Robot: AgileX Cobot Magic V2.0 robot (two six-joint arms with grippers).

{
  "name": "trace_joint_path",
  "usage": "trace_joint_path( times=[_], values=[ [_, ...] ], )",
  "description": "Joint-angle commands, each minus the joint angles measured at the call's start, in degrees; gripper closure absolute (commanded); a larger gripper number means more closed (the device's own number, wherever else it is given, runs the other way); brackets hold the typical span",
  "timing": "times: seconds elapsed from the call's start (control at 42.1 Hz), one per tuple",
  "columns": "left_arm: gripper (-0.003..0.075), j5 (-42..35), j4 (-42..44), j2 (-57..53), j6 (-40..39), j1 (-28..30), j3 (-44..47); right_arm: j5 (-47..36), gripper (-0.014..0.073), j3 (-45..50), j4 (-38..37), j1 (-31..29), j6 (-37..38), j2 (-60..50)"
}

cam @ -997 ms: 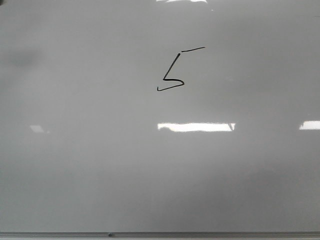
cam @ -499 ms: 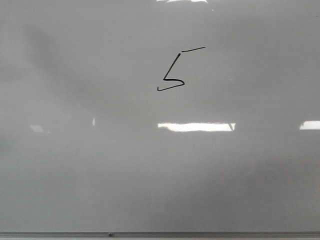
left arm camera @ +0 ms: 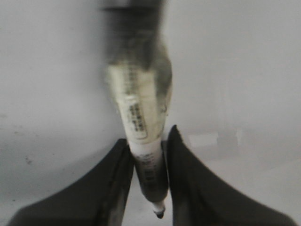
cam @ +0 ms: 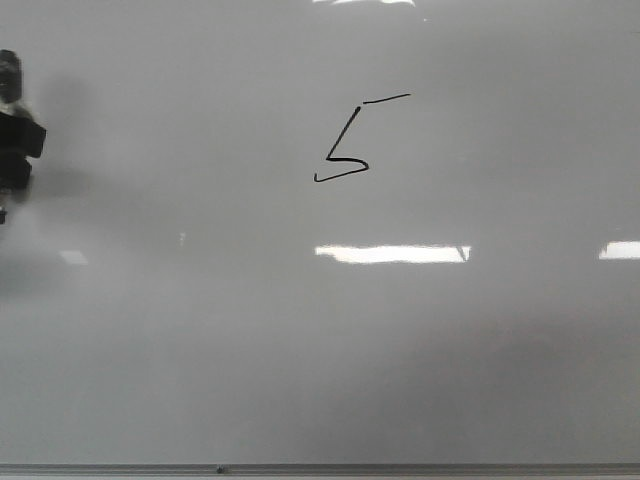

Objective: Write number 5 on whiteboard

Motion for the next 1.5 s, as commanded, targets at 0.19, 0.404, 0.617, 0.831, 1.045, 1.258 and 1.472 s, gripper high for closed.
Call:
trace_joint_path(
  times=[0.19, 0.404, 0.617, 0.831, 1.045, 1.258, 1.472],
  values=[
    [0.0344, -0.5, 0.1, -3.3, -0.5, -0.2, -1.4, -2.5, 0.0037, -2.1, 0.0, -0.4, 0.9, -1.2],
    [0.0344, 8.4, 1.5, -11.1, -0.5, -0.3, -1.4, -1.6, 0.0037, -2.1, -0.4, -0.4, 8.3, -5.1],
    [0.0344, 20.7, 1.5, -22.5, 2.2, -6.1, -2.8, -1.1, 0.0037, -2.1, -1.1, -0.4, 17.1, -10.5],
    [0.0344, 42.4, -1.9, -32.2, 7.4, -18.8, -9.0, 2.8, 0.0037, -2.1, -4.2, -0.4, 20.2, -15.9],
    [0.0344, 50.8, -10.2, -39.6, 10.2, -30.8, -11.7, 7.4, 0.0037, -1.8, -5.8, -0.4, 22.4, -20.5],
    [0.0344, 50.7, -9.0, -42.7, 10.2, -38.5, -11.7, 6.1, 0.0037, 0.7, -5.8, -0.4, 22.4, -23.8],
    [0.0391, 50.7, -8.0, -42.7, 10.2, -39.3, -11.7, 5.2, 0.0284, 1.3, -5.9, -0.4, 22.4, -24.3]
  ],
)
